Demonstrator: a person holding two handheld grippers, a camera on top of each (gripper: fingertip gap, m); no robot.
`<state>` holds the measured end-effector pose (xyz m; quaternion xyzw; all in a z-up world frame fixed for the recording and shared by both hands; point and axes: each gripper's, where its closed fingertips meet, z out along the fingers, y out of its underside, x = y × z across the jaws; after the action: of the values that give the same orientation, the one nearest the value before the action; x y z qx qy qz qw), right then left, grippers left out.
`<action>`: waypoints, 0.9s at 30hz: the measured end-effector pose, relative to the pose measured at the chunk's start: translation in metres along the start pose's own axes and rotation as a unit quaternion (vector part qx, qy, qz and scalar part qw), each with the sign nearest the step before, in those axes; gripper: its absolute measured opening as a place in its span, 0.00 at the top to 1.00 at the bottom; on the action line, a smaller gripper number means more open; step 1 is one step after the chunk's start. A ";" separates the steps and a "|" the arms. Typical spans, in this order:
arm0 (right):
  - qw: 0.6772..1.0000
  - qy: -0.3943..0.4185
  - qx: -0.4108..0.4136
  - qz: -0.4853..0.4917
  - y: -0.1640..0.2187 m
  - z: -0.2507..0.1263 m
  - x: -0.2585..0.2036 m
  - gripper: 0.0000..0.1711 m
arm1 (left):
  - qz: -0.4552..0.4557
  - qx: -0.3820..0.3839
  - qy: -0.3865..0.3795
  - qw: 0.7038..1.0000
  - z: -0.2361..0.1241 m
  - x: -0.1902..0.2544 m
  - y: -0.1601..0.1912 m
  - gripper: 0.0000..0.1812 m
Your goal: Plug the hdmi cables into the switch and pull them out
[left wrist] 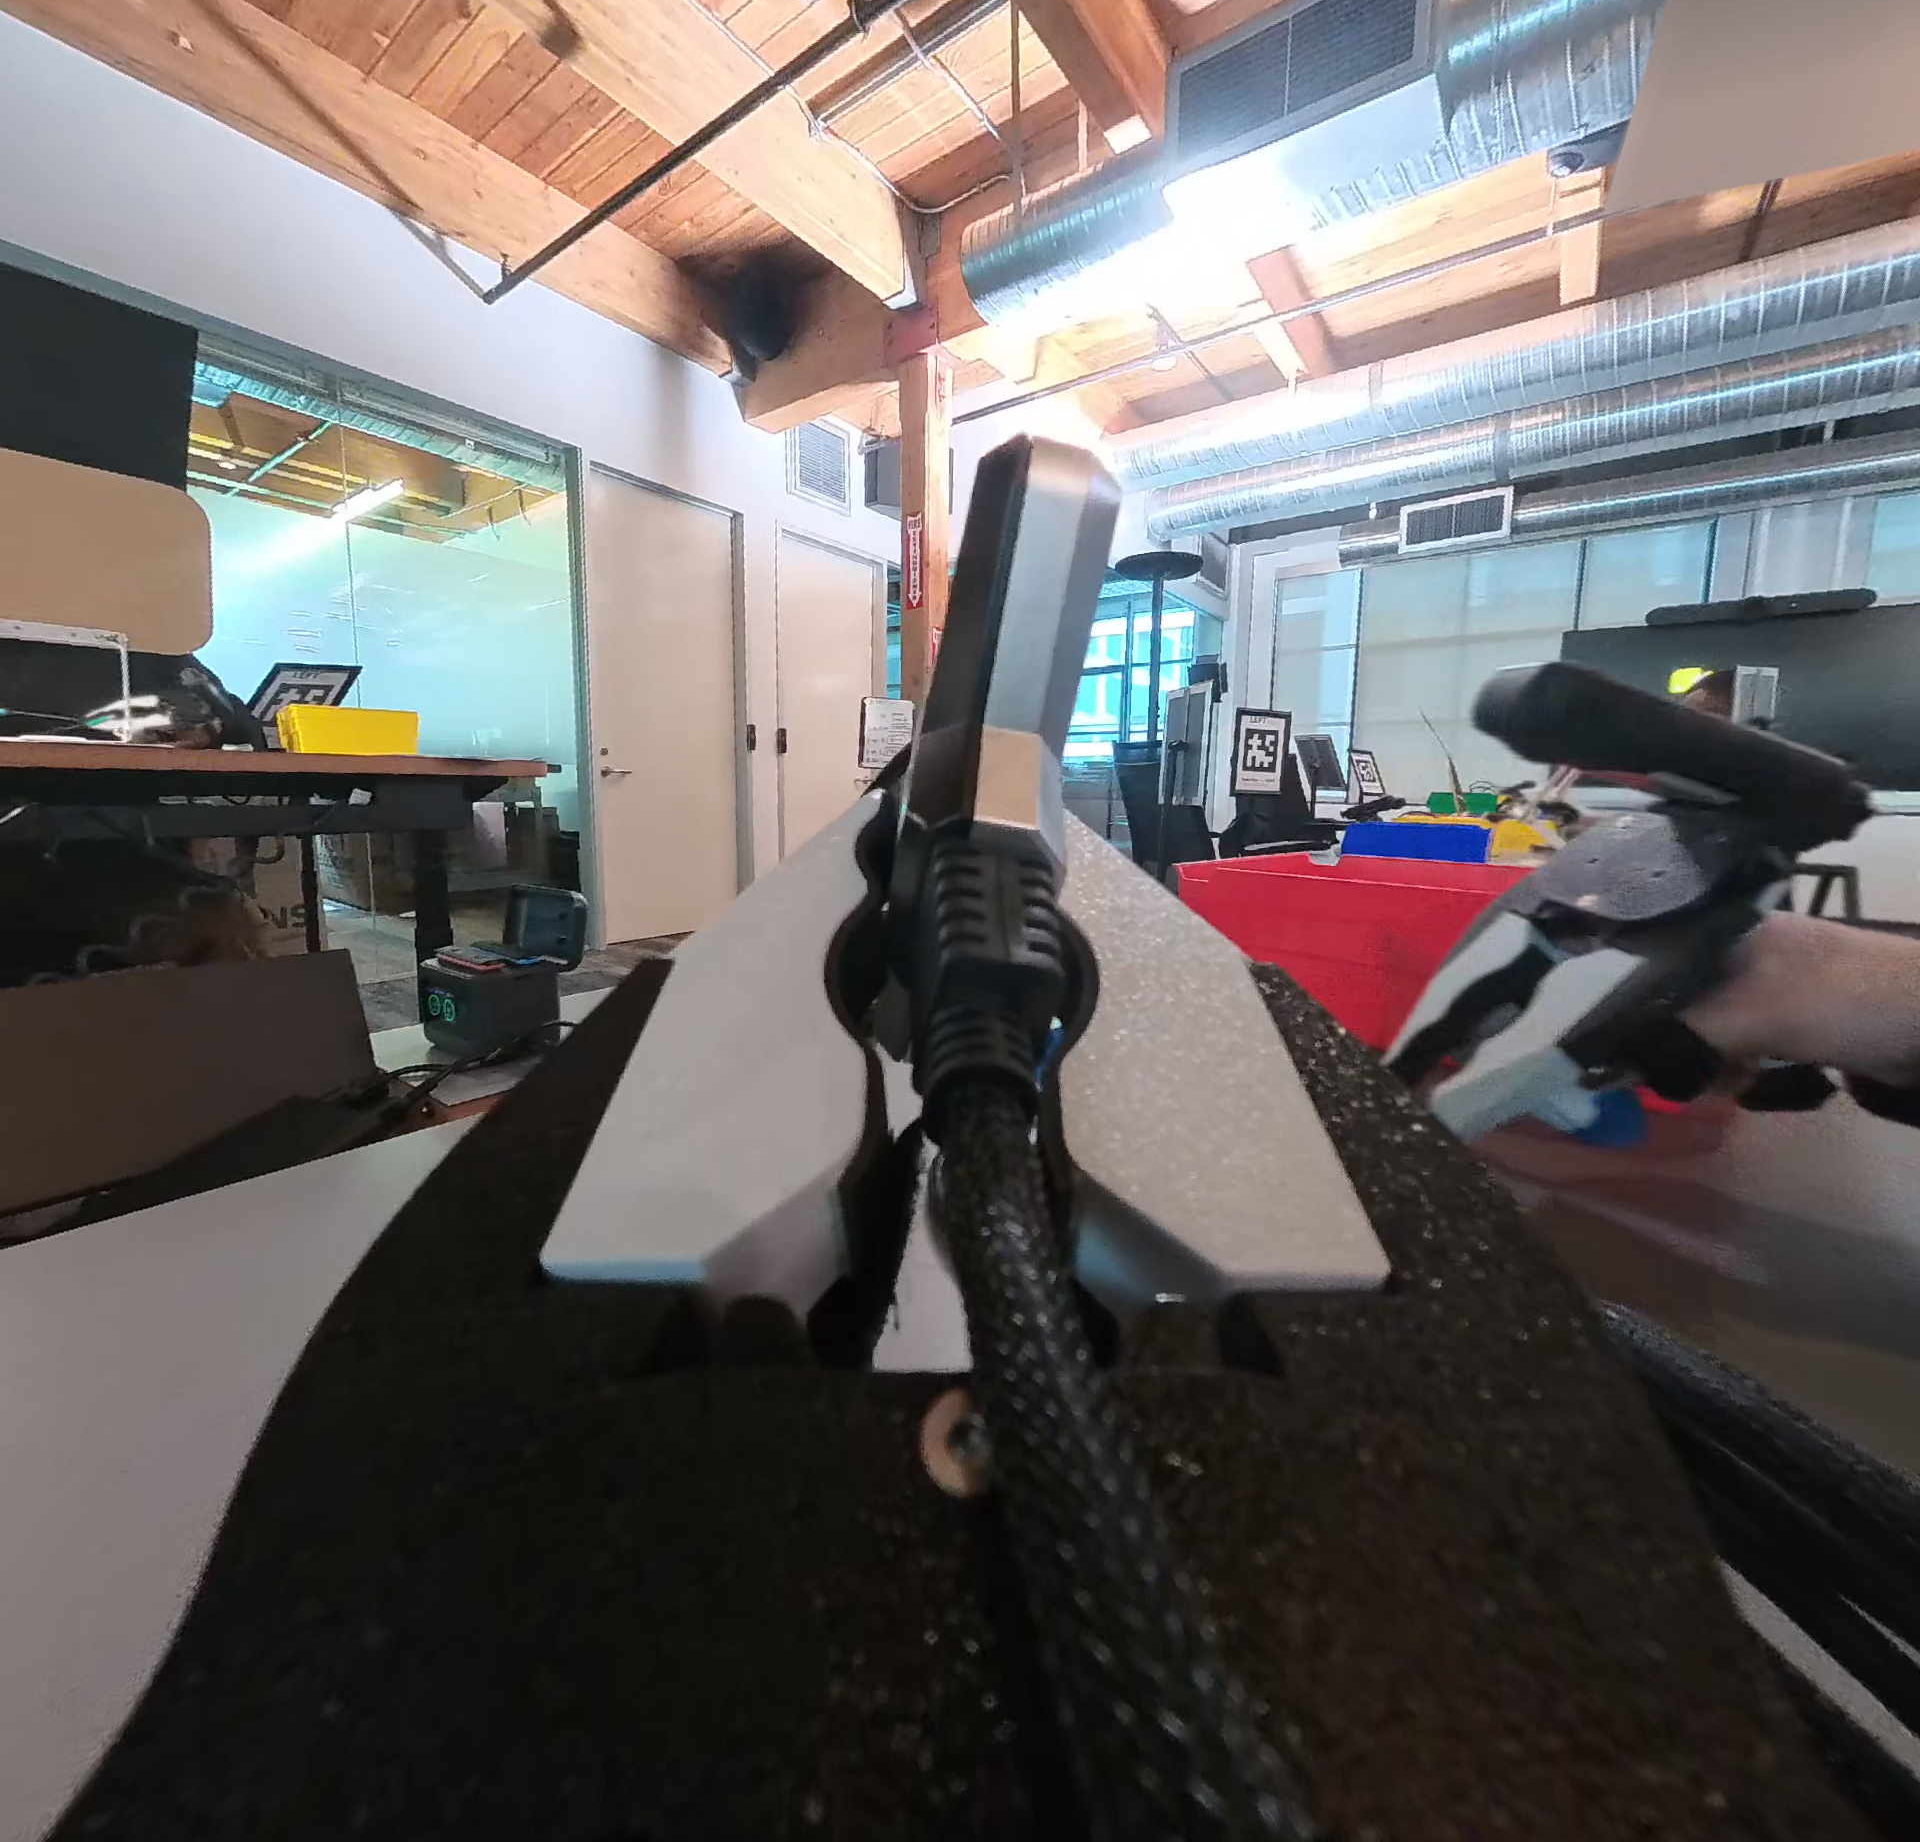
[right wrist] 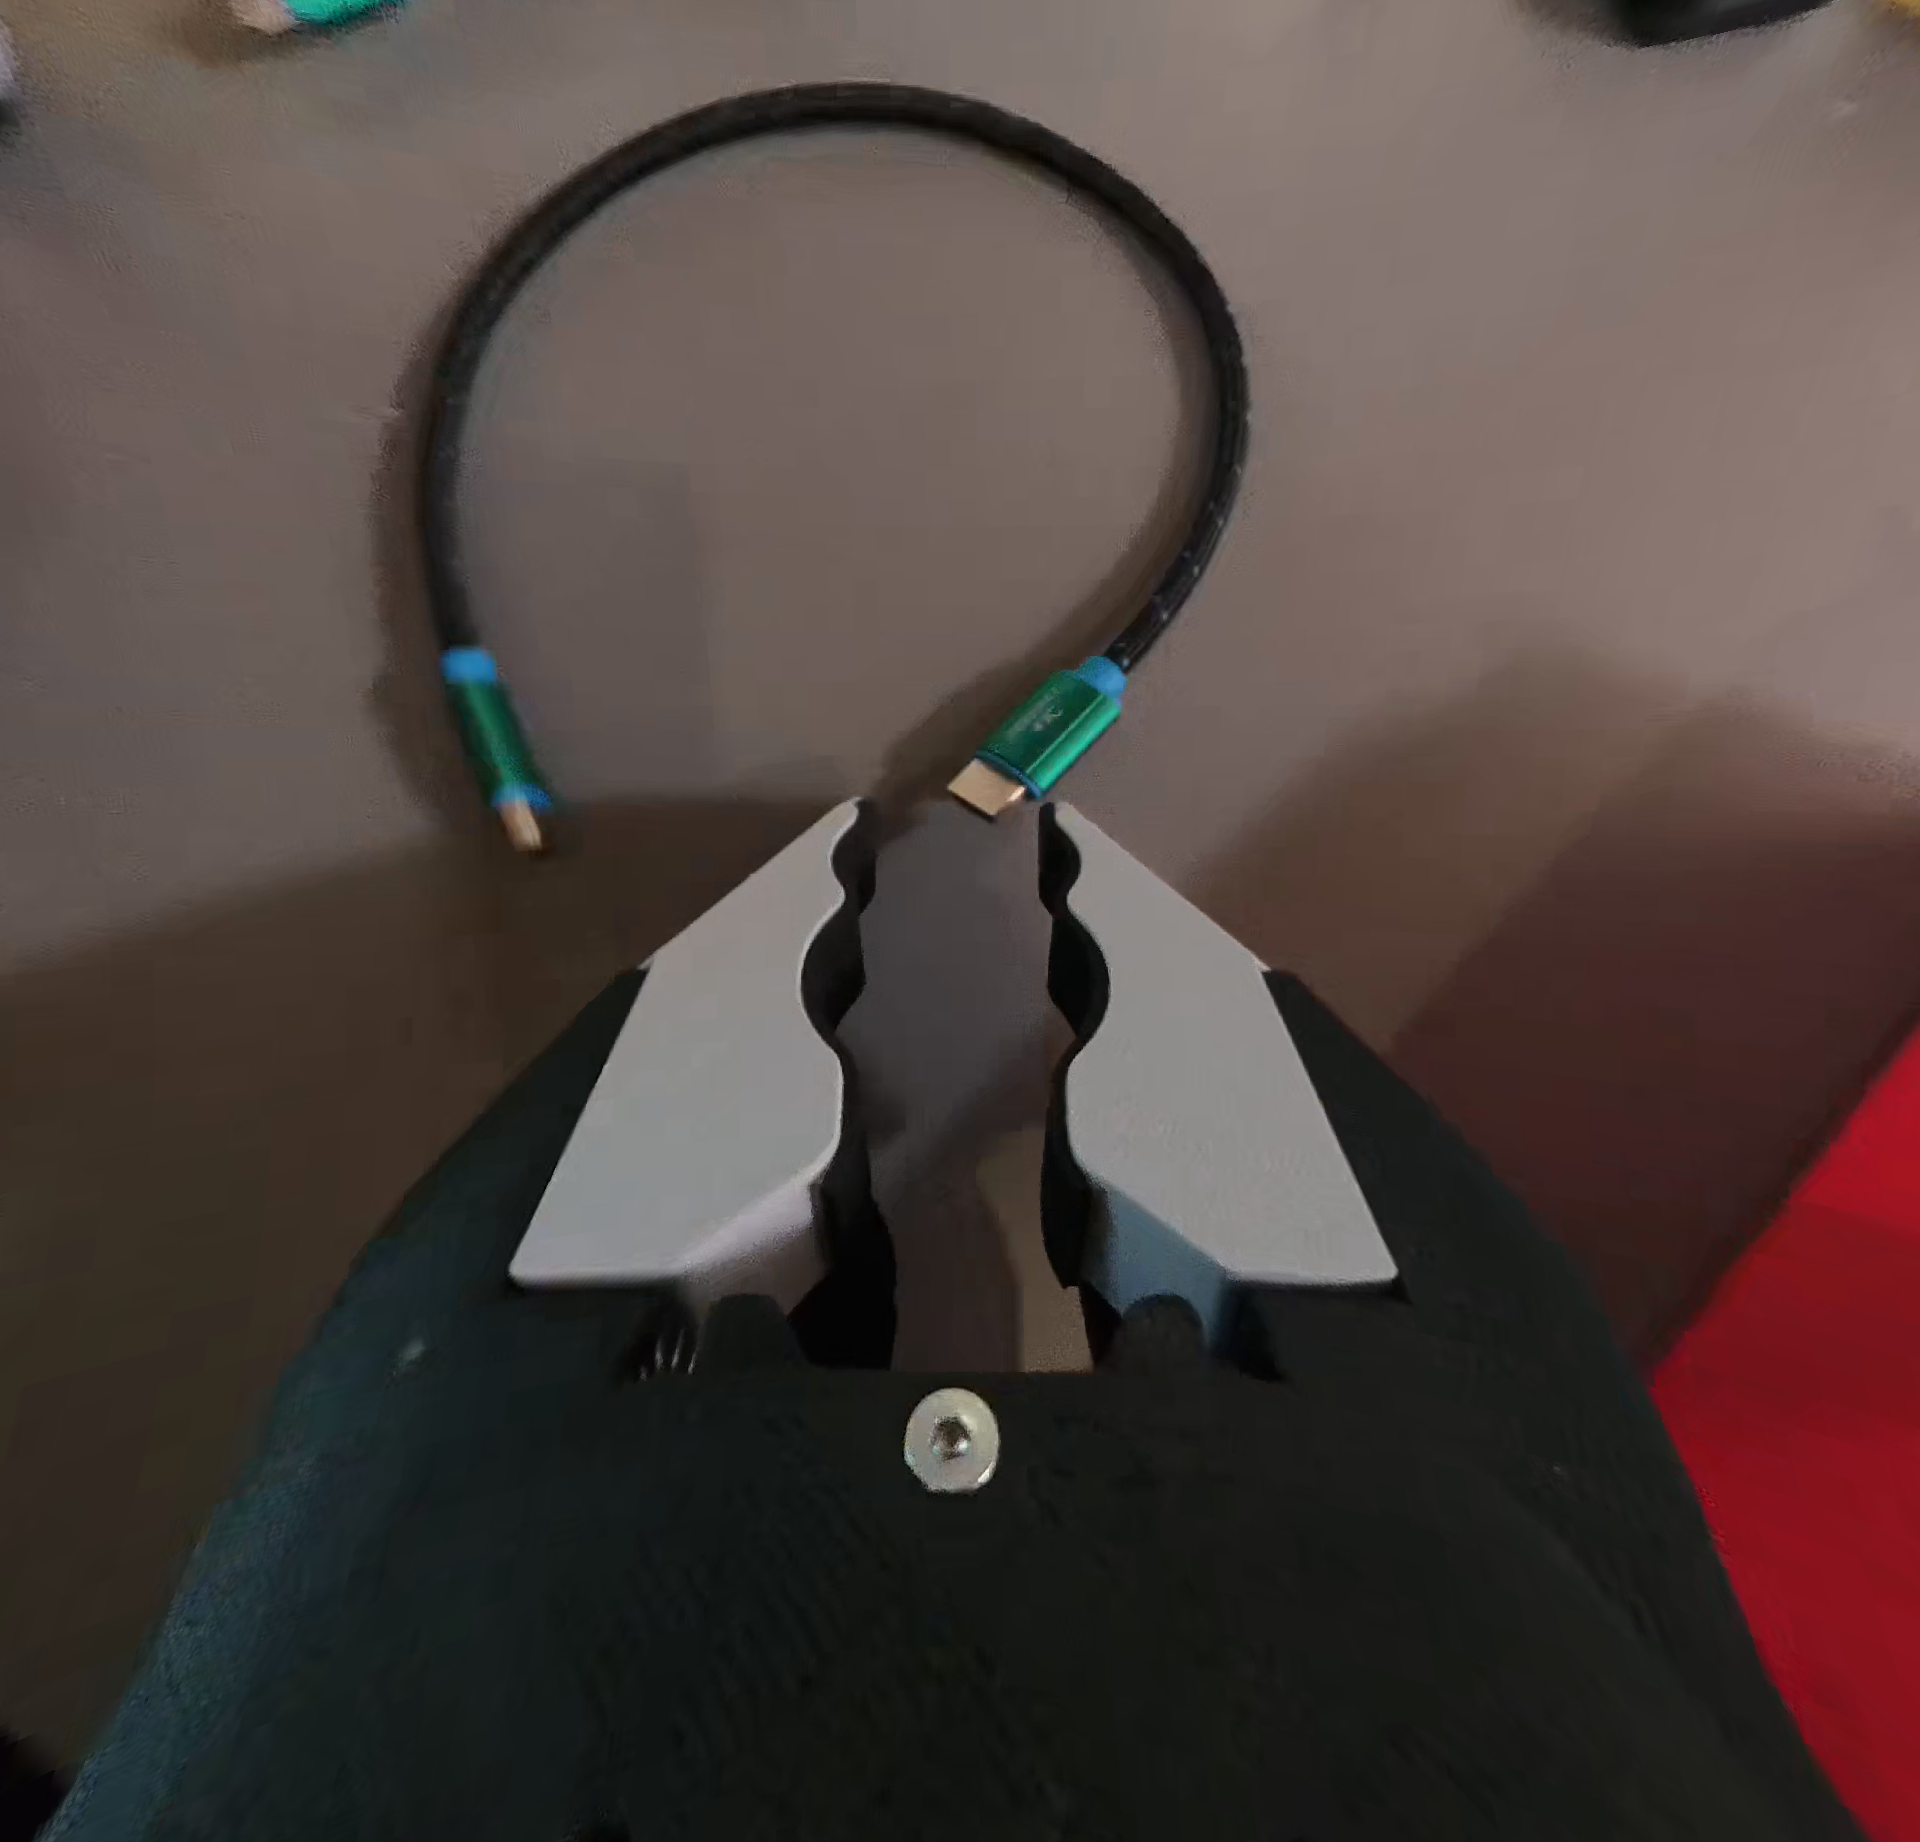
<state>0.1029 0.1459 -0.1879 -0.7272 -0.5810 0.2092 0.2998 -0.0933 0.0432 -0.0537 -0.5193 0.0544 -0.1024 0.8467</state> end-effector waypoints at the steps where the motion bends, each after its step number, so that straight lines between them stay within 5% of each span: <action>1: 1.000 -0.019 0.013 0.008 0.000 -0.007 -0.009 0.83 | -0.002 0.000 0.000 1.000 0.000 0.000 0.000 0.88; 9: 0.995 -0.064 0.064 -0.033 -0.005 -0.017 -0.021 0.80 | -0.009 0.003 0.002 1.000 0.000 -0.001 0.000 0.88; 18: 0.985 -0.160 0.022 0.063 -0.012 0.022 -0.025 0.83 | -0.010 -0.002 0.009 1.000 0.001 0.000 0.001 0.88; 23: 0.914 -0.397 0.078 0.014 -0.031 -0.013 -0.114 0.79 | -0.015 0.001 0.009 1.000 0.002 -0.001 0.001 0.88; 27: 0.920 -0.351 0.115 -0.132 -0.040 -0.007 -0.109 0.71 | -0.017 0.001 0.013 1.000 0.002 0.000 0.001 0.88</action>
<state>0.0522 0.0445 -0.1606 -0.4841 -0.7118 0.4748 0.1832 -0.0931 0.0460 -0.0540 -0.5178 0.0560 -0.1239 0.8446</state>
